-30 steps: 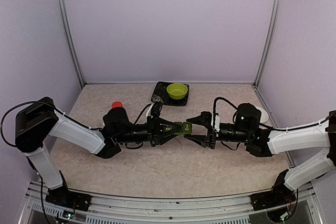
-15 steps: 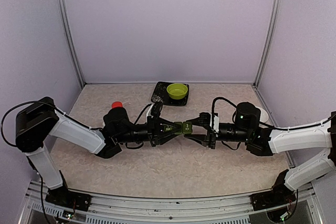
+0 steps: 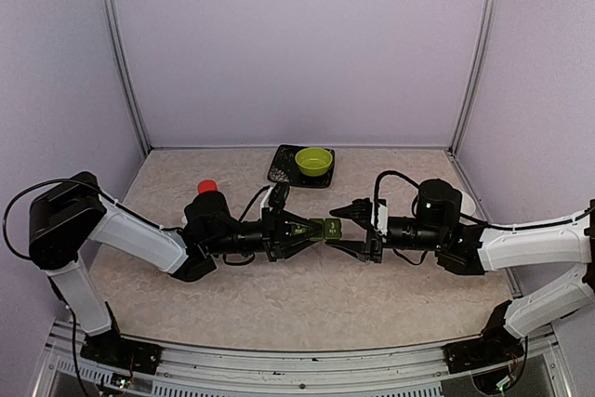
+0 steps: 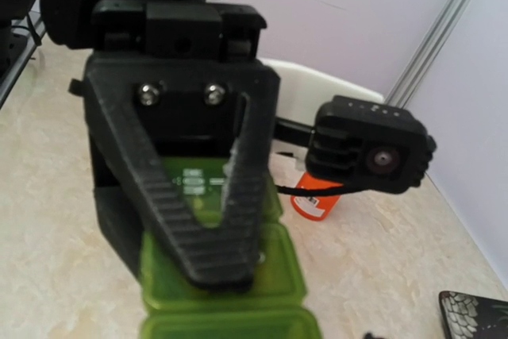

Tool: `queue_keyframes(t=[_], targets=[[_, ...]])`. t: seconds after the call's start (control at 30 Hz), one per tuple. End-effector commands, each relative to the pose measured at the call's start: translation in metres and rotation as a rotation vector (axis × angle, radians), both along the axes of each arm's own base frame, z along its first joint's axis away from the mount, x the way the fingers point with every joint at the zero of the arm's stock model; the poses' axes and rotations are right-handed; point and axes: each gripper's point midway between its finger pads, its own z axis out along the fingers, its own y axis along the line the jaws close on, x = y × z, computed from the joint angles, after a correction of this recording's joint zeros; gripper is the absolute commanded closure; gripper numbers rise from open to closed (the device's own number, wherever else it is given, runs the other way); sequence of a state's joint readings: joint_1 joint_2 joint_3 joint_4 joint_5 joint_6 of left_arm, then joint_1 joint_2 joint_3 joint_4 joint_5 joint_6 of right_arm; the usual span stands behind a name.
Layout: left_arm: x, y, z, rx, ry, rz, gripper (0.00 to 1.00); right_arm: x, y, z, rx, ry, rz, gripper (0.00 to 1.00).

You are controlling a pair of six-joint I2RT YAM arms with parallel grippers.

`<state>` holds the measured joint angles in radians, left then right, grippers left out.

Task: Sort the pills into containers
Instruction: Open the pill container in the compartment of the pill container.

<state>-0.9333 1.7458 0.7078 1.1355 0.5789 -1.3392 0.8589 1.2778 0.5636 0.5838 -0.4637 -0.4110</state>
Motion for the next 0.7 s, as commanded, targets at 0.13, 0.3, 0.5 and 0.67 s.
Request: queue_keyframes(t=[0.13,0.3,0.5,0.67], targets=[[-0.0015,-0.0024,0.0066,-0.014,-0.015,-0.020,0.71,-0.0040,0.0007,0.0113,-0.015,-0.039,0.014,0.46],[-0.0019,-0.0019,0.0049,-0.013,-0.012,-0.020,0.71,-0.0029,0.0010,0.0098,-0.018,-0.039,0.010,0.49],[-0.0019,-0.0020,0.0051,-0.015,-0.011,-0.021,0.71,-0.0012,0.0014,0.0119,-0.011,-0.036,0.004,0.57],[-0.0023,-0.0018,0.0035,-0.013,-0.007,-0.022,0.71,-0.0024,0.0012,0.0124,-0.008,-0.032,0.007,0.65]])
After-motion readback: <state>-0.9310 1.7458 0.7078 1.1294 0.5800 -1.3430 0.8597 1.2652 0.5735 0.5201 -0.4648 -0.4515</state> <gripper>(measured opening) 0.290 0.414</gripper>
